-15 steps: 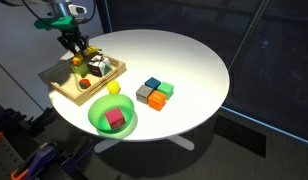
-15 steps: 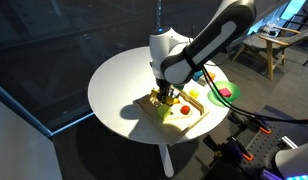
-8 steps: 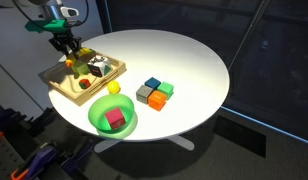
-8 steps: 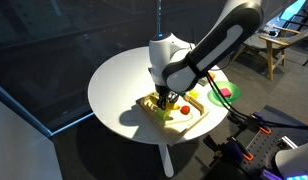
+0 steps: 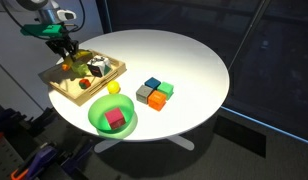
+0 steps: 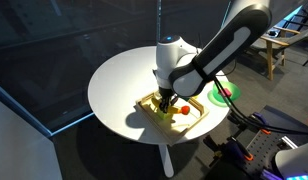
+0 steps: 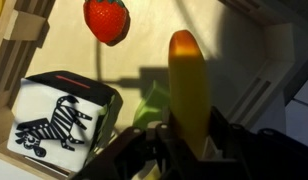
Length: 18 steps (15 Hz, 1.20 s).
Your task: Pick up the banana plush toy and put it on the lime green block
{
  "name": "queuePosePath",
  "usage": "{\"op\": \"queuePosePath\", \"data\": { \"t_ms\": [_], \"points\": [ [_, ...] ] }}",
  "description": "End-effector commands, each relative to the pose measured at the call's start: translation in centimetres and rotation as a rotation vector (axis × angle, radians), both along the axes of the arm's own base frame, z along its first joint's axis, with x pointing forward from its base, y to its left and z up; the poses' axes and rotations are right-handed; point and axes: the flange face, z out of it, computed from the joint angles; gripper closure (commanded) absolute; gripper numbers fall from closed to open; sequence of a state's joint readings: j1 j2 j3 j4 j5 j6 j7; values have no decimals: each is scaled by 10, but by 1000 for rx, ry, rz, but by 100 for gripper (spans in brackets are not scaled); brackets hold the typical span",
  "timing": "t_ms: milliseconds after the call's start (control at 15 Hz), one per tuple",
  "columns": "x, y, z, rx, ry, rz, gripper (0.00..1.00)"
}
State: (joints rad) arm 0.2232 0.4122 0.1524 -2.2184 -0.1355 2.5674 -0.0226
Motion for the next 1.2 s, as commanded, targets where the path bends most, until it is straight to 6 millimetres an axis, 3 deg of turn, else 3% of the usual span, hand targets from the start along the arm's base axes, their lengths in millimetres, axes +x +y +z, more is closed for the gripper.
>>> {"op": "queuePosePath", "data": {
  "t_ms": [0,267,600,1133],
  "points": [
    [-9,-9,7,24,-5,-9,29],
    [-9,-11,6,22,6,-14,0],
    [-11,-8,16,20,17,-10,0],
    [-15,-13,50,-9,60,-80,0]
  ]
}}
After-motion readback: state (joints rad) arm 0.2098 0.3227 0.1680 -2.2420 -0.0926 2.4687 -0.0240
